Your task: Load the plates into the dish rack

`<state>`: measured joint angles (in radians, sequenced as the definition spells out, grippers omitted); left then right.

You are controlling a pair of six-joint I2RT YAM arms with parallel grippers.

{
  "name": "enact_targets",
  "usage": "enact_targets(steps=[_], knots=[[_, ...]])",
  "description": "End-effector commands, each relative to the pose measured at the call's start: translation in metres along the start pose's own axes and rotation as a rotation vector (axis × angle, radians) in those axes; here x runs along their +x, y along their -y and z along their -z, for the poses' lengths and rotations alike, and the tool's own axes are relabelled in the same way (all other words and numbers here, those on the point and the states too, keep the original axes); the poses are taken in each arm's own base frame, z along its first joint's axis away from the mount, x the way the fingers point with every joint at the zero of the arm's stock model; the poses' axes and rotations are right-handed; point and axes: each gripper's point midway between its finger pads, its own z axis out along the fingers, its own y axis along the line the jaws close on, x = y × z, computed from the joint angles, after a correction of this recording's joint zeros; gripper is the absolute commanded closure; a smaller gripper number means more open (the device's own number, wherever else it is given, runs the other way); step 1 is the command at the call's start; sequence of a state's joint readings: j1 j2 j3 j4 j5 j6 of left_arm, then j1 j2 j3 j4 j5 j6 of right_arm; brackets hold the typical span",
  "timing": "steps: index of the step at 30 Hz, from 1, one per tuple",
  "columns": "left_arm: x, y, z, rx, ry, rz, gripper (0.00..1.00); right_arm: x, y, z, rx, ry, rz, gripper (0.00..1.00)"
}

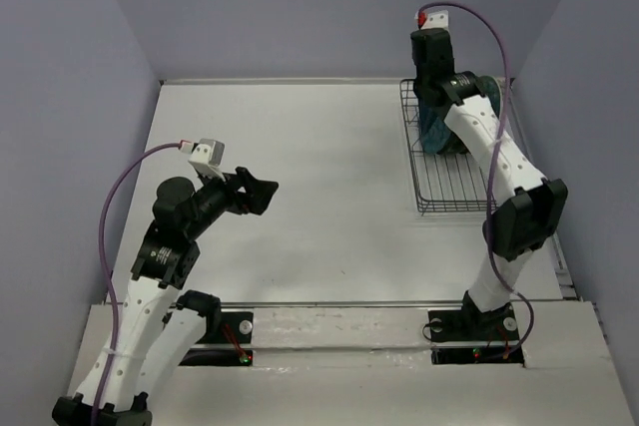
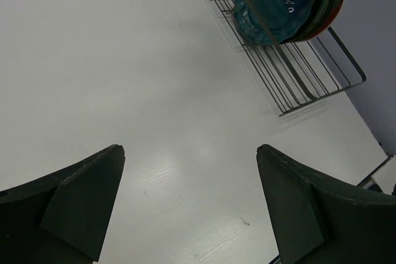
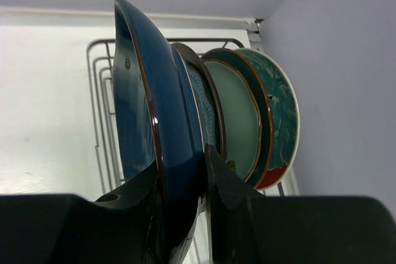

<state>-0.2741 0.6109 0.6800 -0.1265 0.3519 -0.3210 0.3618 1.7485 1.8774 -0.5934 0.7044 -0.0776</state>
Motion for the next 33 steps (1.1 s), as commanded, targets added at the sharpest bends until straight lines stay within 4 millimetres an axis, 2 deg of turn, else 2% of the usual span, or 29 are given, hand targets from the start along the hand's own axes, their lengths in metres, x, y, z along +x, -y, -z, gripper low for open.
enact_targets(steps=[1, 6, 11, 18, 21, 33], knots=[[0.006, 0.010, 0.000, 0.033, -0.017, -0.045, 0.01, -0.027, 0.024, -0.011, 0.159, 0.017, 0.128, 0.93], [0.013, 0.021, 0.000, 0.063, -0.038, -0.049, 0.01, -0.032, 0.014, -0.024, 0.149, 0.002, 0.180, 0.93], [0.014, 0.021, 0.000, 0.048, -0.043, -0.048, 0.01, -0.012, 0.001, -0.043, 0.138, -0.049, 0.213, 0.93], [0.015, 0.019, -0.001, 0.037, -0.050, -0.046, 0.01, 0.017, 0.003, -0.073, 0.138, -0.114, 0.185, 0.93], [0.015, 0.019, -0.001, 0.034, -0.049, -0.046, 0.01, 0.026, -0.002, -0.084, 0.125, -0.132, 0.177, 0.93], [0.015, 0.013, -0.002, 0.010, -0.046, -0.044, 0.01, 0.065, -0.037, -0.110, 0.038, -0.188, 0.131, 0.93]])
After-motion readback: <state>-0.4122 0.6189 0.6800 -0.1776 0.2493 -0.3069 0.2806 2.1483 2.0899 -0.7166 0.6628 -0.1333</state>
